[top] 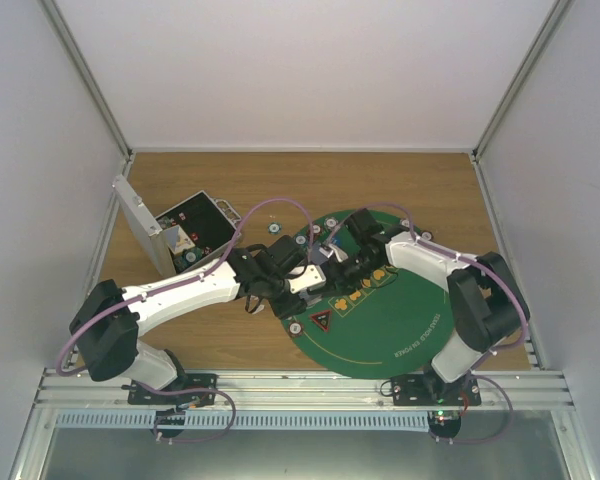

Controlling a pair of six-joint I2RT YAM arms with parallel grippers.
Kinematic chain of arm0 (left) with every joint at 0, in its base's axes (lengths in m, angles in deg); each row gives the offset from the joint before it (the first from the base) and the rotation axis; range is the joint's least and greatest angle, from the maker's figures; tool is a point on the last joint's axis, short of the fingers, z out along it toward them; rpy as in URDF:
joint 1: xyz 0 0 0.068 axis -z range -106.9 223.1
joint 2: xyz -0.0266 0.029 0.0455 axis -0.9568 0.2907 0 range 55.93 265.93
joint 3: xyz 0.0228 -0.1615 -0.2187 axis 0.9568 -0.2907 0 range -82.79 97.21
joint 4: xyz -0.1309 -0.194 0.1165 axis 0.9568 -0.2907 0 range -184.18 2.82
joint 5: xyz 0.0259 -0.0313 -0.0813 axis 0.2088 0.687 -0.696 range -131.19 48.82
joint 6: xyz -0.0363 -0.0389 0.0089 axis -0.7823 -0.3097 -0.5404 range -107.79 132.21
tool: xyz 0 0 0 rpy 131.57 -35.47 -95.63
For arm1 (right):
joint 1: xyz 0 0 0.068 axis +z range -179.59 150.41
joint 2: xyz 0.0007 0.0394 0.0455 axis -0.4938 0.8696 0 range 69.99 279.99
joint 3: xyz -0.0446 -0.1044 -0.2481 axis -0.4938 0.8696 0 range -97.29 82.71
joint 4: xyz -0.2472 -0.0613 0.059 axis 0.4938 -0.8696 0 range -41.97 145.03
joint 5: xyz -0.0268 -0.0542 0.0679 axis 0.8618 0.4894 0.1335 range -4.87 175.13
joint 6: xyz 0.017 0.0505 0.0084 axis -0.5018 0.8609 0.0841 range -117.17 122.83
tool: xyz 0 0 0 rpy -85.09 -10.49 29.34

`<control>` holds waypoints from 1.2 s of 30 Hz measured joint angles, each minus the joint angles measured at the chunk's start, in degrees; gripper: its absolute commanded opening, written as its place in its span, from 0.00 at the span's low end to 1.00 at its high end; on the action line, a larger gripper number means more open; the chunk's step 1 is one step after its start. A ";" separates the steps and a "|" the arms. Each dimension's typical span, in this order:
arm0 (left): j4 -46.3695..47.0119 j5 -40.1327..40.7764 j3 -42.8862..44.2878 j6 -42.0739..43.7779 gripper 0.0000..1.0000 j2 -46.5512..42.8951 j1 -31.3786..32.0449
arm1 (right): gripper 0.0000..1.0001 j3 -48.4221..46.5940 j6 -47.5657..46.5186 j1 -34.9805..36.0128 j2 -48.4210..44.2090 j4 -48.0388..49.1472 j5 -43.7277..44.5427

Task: Distribute texas hold em gaming equipment

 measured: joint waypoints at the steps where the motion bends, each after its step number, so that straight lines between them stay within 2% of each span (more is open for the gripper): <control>1: 0.02 0.02 0.00 0.00 0.59 0.00 0.00 | 0.51 -0.11 0.00 -0.13 -0.11 -0.13 0.13; 9: 0.07 0.00 0.00 0.00 0.59 0.00 0.00 | 0.50 -0.24 -0.09 -1.18 -1.77 -1.49 1.64; 13: 0.07 0.00 0.00 0.00 0.59 0.00 0.02 | 0.46 -0.24 -0.17 -1.64 -2.38 -2.08 1.99; 19: 0.04 -0.02 0.00 0.00 0.59 0.00 0.07 | 0.34 -0.35 -1.01 -1.75 -3.06 -2.56 1.68; 27: 0.04 0.00 0.00 -0.02 0.59 0.33 0.07 | 0.03 -1.29 -2.45 -1.84 -5.29 -3.45 1.31; 36: 0.50 -0.04 0.00 0.00 0.59 0.52 0.07 | 0.01 -2.47 -3.69 -1.88 -6.47 -5.60 1.97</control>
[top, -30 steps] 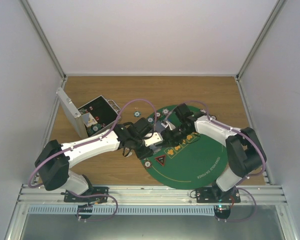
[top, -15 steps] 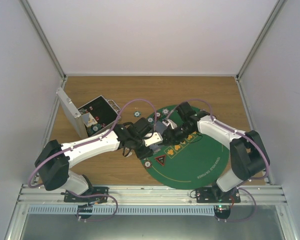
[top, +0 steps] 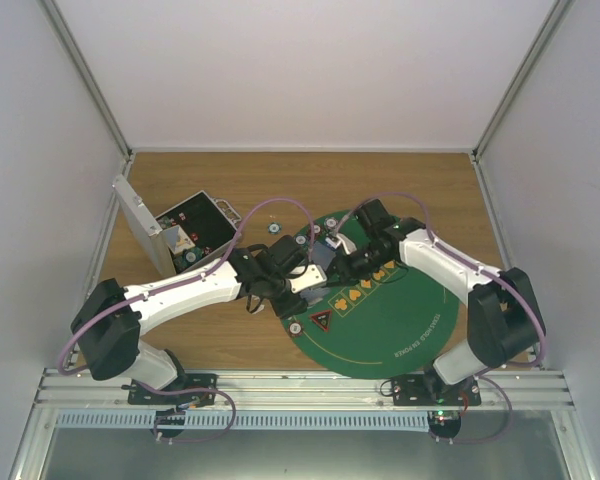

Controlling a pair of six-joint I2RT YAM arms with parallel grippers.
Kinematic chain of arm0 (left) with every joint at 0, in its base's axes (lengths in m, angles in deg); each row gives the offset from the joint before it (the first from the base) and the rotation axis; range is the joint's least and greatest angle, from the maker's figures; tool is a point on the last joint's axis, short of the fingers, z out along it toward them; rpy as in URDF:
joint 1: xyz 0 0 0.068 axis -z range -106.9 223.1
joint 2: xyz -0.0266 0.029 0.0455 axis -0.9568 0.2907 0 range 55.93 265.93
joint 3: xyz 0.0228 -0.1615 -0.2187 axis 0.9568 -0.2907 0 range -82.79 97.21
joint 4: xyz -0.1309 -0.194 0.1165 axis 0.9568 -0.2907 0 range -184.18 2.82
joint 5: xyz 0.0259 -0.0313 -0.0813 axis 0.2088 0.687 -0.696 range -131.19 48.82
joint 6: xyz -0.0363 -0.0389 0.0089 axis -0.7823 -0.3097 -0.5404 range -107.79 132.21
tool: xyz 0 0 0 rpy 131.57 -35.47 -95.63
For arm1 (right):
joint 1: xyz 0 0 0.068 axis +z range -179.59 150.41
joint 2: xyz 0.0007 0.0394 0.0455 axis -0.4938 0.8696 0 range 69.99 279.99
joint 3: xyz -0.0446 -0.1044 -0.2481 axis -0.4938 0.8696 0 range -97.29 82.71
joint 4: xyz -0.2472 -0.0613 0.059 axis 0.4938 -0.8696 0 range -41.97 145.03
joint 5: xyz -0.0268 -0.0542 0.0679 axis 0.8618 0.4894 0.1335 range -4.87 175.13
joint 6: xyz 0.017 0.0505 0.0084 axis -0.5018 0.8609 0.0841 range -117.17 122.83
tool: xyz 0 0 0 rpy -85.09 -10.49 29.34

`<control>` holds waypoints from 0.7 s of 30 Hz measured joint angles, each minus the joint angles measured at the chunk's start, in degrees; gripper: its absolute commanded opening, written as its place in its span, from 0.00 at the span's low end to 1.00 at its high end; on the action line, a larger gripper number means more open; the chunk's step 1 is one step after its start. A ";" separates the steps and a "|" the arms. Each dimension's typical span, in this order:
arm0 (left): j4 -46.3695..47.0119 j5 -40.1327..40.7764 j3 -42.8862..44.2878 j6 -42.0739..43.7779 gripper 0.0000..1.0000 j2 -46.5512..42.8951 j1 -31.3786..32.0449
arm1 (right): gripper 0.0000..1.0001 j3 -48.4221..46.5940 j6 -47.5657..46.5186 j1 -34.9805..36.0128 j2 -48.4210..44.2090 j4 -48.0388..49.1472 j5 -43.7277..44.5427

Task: Distribute texas hold em gaming equipment

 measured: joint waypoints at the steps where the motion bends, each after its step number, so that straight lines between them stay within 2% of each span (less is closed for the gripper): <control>1: 0.20 0.00 0.00 0.00 0.59 0.00 0.00 | 0.01 -0.28 -0.09 -0.04 -0.09 -0.44 0.39; 5: 0.59 0.39 0.00 0.00 0.59 0.00 -0.02 | 0.00 -1.62 -1.20 -1.99 -1.07 -2.89 2.62; 14: 0.33 0.72 0.00 0.00 0.59 0.00 0.00 | 0.01 -2.54 -5.60 -15.74 -3.30 -6.86 9.97; 21: 0.33 0.96 0.00 0.00 0.59 0.00 -0.02 | 0.01 -0.57 -7.13 -21.18 -0.81 -5.79 15.74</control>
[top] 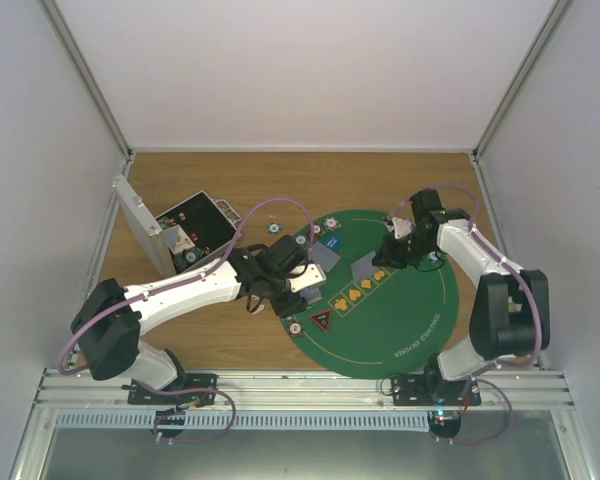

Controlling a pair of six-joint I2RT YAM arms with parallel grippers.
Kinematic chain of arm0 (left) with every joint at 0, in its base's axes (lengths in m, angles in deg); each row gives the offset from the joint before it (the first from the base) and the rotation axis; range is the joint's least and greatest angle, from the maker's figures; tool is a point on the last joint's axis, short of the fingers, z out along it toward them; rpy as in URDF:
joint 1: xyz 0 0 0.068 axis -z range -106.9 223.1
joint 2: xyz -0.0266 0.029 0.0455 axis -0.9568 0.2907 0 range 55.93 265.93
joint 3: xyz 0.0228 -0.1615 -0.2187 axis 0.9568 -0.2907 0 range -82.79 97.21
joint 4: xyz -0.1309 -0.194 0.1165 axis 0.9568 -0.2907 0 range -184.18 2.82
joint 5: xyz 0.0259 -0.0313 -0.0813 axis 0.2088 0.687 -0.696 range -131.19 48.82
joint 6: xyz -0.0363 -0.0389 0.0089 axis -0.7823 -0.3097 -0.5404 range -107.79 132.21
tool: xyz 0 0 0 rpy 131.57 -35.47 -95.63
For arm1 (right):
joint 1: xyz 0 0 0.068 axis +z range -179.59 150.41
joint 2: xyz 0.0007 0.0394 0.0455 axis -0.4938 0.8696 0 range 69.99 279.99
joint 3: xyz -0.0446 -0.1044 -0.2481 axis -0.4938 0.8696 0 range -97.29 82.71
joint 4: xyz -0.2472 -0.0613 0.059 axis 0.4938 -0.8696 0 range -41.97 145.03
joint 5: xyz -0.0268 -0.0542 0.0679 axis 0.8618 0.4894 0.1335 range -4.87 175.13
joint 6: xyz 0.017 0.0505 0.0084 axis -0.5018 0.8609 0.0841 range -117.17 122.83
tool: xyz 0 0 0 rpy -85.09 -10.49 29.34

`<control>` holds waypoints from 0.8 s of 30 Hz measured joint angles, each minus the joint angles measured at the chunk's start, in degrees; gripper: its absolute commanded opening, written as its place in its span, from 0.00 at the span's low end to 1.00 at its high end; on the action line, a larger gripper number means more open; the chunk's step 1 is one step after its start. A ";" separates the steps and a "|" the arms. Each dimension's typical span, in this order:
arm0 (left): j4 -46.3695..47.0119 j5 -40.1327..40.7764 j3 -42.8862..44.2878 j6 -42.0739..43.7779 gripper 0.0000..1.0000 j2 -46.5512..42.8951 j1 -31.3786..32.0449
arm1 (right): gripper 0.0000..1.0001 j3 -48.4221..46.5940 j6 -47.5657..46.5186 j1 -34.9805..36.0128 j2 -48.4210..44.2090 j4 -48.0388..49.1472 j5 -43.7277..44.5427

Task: Distribute texas hold em gaming equipment

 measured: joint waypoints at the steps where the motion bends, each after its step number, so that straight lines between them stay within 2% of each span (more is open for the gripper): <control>1: 0.00 0.00 0.00 0.02 0.59 0.00 0.00 | 0.01 0.13 -0.22 -0.42 1.16 0.24 1.03; 9: 0.02 0.48 0.00 0.02 0.58 0.00 0.00 | 0.01 0.35 -2.49 -1.68 8.48 2.08 12.35; 17: 0.04 0.63 -0.02 0.02 0.58 0.00 0.00 | 0.01 -2.01 -3.96 -2.60 13.11 2.47 24.85; 24: 0.04 0.79 -0.11 0.02 0.58 0.00 0.00 | 0.01 -4.31 -5.29 -2.78 15.23 2.54 32.06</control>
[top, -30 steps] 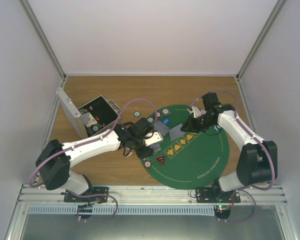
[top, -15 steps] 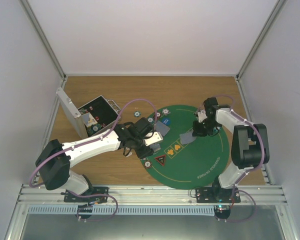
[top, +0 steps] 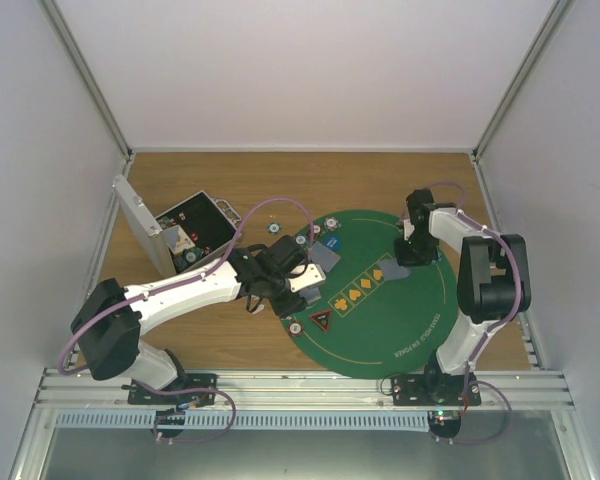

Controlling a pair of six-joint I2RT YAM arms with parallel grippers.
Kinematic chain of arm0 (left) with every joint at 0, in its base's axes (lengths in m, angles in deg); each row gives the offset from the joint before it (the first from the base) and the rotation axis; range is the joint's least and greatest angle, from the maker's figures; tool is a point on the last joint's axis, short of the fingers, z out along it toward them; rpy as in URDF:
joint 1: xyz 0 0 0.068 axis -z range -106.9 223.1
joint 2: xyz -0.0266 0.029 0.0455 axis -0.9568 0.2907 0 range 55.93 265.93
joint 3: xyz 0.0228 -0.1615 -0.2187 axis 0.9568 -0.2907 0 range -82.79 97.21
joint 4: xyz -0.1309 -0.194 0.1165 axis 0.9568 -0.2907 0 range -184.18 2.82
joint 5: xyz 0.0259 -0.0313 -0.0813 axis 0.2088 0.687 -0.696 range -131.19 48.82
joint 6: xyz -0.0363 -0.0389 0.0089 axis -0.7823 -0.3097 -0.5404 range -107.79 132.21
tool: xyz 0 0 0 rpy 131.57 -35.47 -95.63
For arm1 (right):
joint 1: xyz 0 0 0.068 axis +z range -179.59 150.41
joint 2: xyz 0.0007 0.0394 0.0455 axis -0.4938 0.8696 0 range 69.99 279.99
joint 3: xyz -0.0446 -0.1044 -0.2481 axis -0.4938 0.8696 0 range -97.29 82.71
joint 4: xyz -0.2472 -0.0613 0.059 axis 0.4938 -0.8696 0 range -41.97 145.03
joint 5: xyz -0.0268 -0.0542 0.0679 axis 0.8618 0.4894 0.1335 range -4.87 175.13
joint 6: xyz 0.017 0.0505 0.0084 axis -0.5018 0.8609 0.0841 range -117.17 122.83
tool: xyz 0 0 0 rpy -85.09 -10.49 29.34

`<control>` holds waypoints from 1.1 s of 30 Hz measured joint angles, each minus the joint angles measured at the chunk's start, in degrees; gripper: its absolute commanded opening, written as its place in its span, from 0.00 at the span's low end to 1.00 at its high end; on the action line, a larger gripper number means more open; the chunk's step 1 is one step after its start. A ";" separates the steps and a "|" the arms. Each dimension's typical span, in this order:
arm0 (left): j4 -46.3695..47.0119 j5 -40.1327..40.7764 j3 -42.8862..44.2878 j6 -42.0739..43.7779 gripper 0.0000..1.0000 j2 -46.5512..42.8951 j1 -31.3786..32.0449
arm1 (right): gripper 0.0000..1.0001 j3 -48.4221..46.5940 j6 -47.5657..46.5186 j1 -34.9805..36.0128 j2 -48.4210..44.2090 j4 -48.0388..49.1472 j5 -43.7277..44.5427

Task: Distribute texas hold em gaming equipment

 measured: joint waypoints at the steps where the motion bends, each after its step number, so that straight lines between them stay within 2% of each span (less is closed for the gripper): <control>1: 0.02 0.07 -0.04 0.00 0.59 0.00 0.00 | 0.01 -0.24 -0.07 -0.09 0.28 -0.04 0.96; 15: 0.02 0.28 -0.13 0.02 0.59 -0.07 0.00 | 0.00 -1.36 -0.50 -3.10 1.38 -0.11 7.19; 33: 0.02 0.26 -0.13 0.02 0.58 -0.13 0.00 | 0.02 -3.15 -2.16 -5.16 2.60 0.57 6.58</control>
